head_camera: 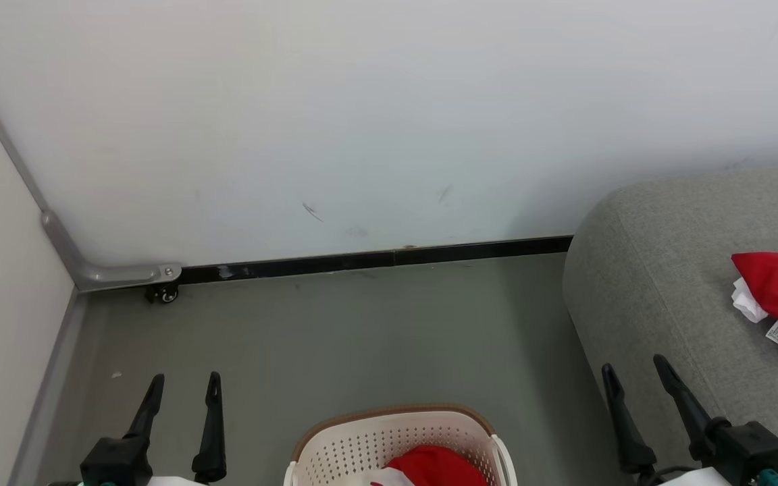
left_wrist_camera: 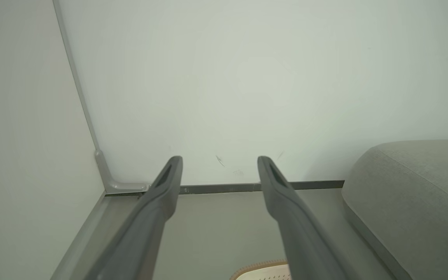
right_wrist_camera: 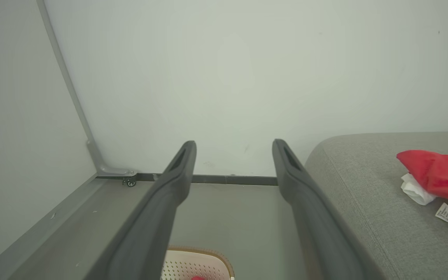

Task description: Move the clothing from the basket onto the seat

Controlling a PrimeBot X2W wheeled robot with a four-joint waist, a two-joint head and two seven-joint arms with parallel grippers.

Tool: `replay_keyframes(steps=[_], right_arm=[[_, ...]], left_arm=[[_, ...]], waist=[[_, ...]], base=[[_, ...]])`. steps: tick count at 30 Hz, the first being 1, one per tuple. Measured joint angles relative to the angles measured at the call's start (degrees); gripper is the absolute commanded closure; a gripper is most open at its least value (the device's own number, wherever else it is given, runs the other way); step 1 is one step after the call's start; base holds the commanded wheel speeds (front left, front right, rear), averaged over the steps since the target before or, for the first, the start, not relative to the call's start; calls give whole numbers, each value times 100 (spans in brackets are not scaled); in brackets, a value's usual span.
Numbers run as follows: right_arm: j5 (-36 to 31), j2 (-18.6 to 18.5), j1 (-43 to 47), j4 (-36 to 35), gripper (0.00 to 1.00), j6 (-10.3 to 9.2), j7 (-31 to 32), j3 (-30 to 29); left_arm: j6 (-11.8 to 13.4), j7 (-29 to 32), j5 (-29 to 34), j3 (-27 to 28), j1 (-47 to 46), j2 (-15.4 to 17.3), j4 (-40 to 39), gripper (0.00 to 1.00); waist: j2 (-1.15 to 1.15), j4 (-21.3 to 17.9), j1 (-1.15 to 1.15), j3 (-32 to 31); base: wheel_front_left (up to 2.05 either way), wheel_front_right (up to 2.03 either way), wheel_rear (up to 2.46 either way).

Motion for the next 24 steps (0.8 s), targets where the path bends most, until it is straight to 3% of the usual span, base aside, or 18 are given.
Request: replay_keyframes(steps=[24], right_arm=[[43, 15, 314, -410, 0, -1, 118, -397]], left_arm=[[-311, -1, 143, -198, -18, -100, -20, 0]], waist=[[1, -353, 0, 79]], base=[[0, 0, 0]])
